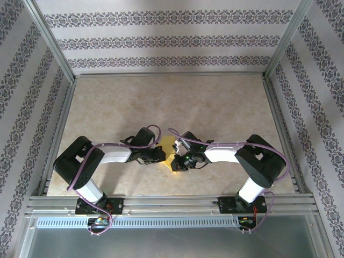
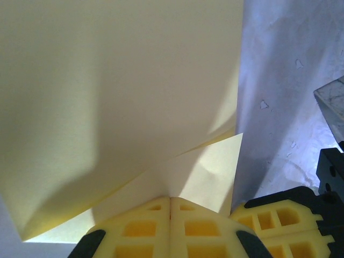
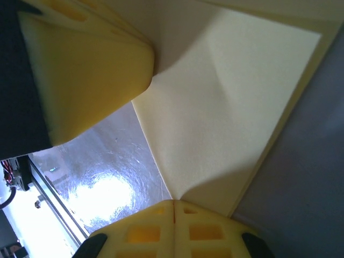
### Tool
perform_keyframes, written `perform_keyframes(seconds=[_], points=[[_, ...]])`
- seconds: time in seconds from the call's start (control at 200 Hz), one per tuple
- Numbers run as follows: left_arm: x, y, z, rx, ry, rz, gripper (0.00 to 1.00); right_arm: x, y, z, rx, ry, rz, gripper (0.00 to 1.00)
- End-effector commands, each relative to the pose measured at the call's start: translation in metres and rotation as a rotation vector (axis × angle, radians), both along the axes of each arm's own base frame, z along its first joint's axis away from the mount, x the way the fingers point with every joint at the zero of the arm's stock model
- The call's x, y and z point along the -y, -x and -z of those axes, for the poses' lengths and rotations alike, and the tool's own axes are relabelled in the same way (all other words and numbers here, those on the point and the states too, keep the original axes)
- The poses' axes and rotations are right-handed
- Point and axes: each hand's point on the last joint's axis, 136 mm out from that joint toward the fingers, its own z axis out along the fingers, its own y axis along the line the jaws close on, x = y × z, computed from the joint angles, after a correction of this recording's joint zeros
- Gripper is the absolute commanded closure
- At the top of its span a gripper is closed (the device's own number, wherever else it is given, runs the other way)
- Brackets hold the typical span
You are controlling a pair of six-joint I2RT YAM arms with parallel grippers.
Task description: Fold a paper plane with a square sheet of paper (fold left side to right side)
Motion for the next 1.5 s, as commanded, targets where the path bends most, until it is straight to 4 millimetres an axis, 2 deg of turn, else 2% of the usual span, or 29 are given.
perform_keyframes(seconds=[0.0, 0.095, 0.215, 0.44, 0.605, 0.939, 1.169, 1.494], points=[[-0.009, 0.005, 0.016, -0.053, -0.073, -0.023, 0.99, 0.006, -0.006, -0.003, -0.01, 0.039, 0.046, 1.0], [-0.008, 0.005, 0.018, -0.06, -0.073, -0.02, 1.0, -0.005, -0.013, -0.019, 0.007, -0.012, 0.048, 1.0], [-0.008, 0.005, 0.019, -0.062, -0.073, -0.017, 1.0, -0.015, -0.02, -0.027, 0.027, -0.036, 0.047, 1.0], [-0.008, 0.005, 0.018, -0.063, -0.073, -0.015, 1.0, -0.022, -0.027, -0.017, 0.026, -0.019, 0.048, 1.0], [-0.008, 0.005, 0.019, -0.065, -0.075, -0.016, 1.0, -0.023, -0.025, -0.007, 0.014, 0.003, 0.04, 1.0], [-0.008, 0.004, 0.021, -0.069, -0.084, -0.014, 1.0, 0.005, -0.005, 0.018, -0.054, 0.102, 0.064, 1.0], [-0.014, 0.002, 0.026, -0.078, -0.096, -0.022, 1.0, 0.026, 0.015, 0.021, -0.103, 0.12, 0.082, 1.0], [-0.015, 0.001, 0.03, -0.088, -0.104, -0.018, 1.0, 0.055, 0.034, 0.024, -0.142, 0.136, 0.136, 1.0]])
